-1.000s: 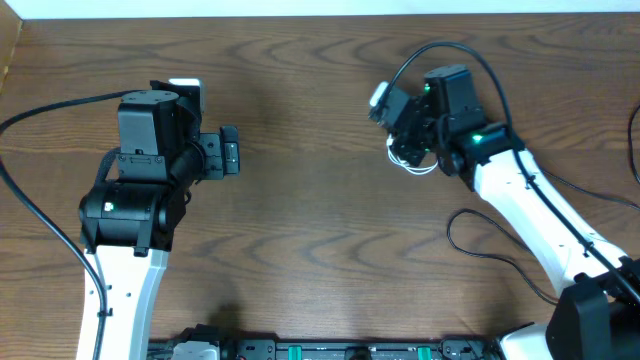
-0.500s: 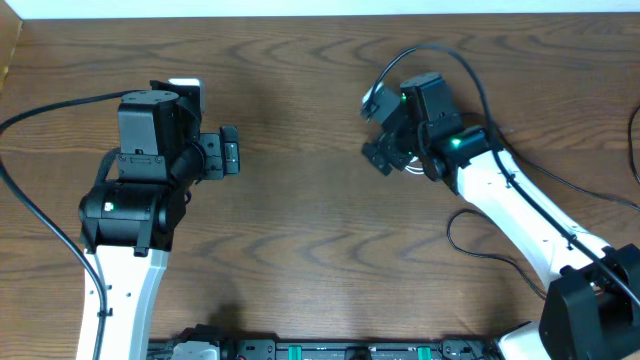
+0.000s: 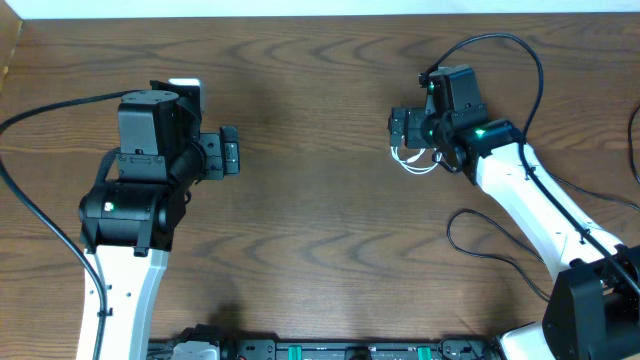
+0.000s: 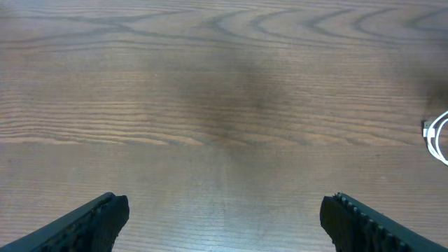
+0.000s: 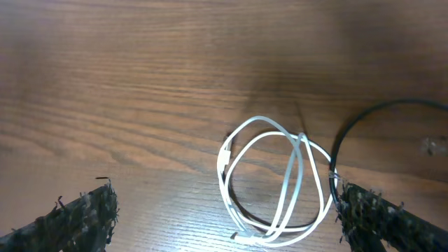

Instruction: Untangle cables

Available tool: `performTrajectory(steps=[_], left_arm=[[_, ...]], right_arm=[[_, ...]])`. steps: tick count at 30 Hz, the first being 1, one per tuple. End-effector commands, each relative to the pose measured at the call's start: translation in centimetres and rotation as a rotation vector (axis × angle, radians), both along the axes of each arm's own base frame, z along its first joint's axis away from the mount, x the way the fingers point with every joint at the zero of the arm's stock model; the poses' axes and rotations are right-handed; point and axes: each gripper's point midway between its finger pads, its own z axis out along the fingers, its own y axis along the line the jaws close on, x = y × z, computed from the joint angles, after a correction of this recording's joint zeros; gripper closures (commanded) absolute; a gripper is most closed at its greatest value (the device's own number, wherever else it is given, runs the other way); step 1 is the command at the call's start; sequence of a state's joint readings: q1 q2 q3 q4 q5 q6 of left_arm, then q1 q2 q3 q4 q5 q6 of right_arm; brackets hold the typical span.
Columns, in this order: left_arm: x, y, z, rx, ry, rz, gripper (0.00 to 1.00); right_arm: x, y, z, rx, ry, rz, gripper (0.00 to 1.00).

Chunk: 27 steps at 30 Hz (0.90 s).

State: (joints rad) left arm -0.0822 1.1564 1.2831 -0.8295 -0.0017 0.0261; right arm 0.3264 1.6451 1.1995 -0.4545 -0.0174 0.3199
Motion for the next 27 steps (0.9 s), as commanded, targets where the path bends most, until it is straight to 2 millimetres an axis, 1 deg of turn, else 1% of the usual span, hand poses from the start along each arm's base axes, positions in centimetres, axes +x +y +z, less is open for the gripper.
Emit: performTrajectory(steps=[1, 2, 6, 8, 11, 14, 16, 27], left_arm=[[0.1, 0.0, 0.4, 0.002, -0.01, -0.005, 0.08], [0.1, 0.0, 0.4, 0.002, -0.01, -0.005, 0.08], [0.1, 0.0, 0.4, 0.002, -0.01, -0.005, 0.07], [0.1, 0.0, 0.4, 0.002, -0.01, -0.005, 0.08], [0.1, 0.0, 0.4, 0.002, -0.01, -0.005, 0.07], [0.1, 0.0, 0.4, 0.002, -0.01, -0.005, 0.08], [0.1, 0.0, 0.4, 0.002, -0.01, -0.005, 0.08], [0.1, 0.0, 0.4, 0.002, -0.01, -0.005, 0.08]], right_arm=[[0.4, -2.1, -0.6, 0.001, 0.013, -0.215, 0.01], [0.4, -2.8, -0.7, 0.008, 0.018, -0.285, 0.01], [0.5, -2.8, -2.3, 0.037, 0.057, -0.353, 0.01], [0.4, -2.8, -3.5, 0.035, 0.088, -0.371, 0.01], [0.3, -2.9, -6.1, 0.032, 0.147, -0.413, 0.01], [0.1, -3.0, -7.9, 0.038, 0.189, -0.458, 0.01], [0.1, -2.9, -8.7, 0.037, 0.204, -0.467, 0.01], [-0.4, -3.2, -9.5, 0.019, 0.224, -0.471, 0.01]])
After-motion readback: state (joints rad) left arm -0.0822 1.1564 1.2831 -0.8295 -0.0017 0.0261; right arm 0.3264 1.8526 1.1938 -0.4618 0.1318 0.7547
